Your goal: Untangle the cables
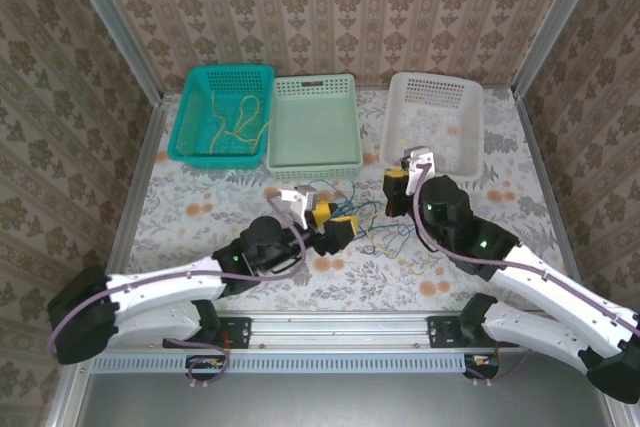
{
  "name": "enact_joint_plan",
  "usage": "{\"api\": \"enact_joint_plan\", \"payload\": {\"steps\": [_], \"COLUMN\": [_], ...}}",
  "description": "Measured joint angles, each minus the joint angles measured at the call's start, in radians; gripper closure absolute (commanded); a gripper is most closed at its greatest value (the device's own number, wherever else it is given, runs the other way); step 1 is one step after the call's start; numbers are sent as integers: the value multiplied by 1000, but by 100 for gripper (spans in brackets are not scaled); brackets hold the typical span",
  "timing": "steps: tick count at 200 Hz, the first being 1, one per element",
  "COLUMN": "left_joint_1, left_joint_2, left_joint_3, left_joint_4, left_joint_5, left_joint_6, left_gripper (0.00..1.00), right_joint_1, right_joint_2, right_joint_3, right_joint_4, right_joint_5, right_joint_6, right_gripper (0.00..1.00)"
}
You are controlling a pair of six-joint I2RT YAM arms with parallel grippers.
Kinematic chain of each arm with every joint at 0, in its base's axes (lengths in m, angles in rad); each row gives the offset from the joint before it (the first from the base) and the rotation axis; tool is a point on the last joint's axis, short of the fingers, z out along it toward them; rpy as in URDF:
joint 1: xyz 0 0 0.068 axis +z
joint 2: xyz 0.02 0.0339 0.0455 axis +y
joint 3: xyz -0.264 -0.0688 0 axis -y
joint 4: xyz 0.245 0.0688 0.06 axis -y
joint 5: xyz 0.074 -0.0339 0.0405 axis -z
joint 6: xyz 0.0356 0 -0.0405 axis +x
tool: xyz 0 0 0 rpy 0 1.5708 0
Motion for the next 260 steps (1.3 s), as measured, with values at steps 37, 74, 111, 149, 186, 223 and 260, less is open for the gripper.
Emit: {"api": "enact_joint_plan", "payload": {"steps": [37, 74, 111, 149, 186, 223, 260], "left_joint_1": [-1, -16, -27, -27, -27, -27, -27], "left_joint_2": [218, 319, 322, 362, 428, 451, 428], "left_joint_3": [1, 1, 29, 41, 47, 48, 48], "left_joint_4": [239, 374, 396, 430, 452, 492, 472], "left_joint_5": [64, 83, 88, 102, 121, 128, 135], "left_joint_6": [-187, -269, -299, -328, -354, -359, -331], "left_gripper": [19, 18, 22, 34, 50, 78, 100], "right_joint_1": [60, 105, 109, 110, 110, 110, 83], "right_joint_2": [35, 86, 111, 111, 109, 81, 27], "right_joint_3": [0, 0, 0, 0, 0, 0, 0], "right_joint_4": [76, 153, 236, 320, 369, 368, 336], "right_joint_5": [166, 295, 353, 393, 418, 422, 411], "right_joint_6": [-93, -227, -325, -386, -397, -395, -350], "right_gripper": [100, 100, 100, 100, 100, 100, 100]}}
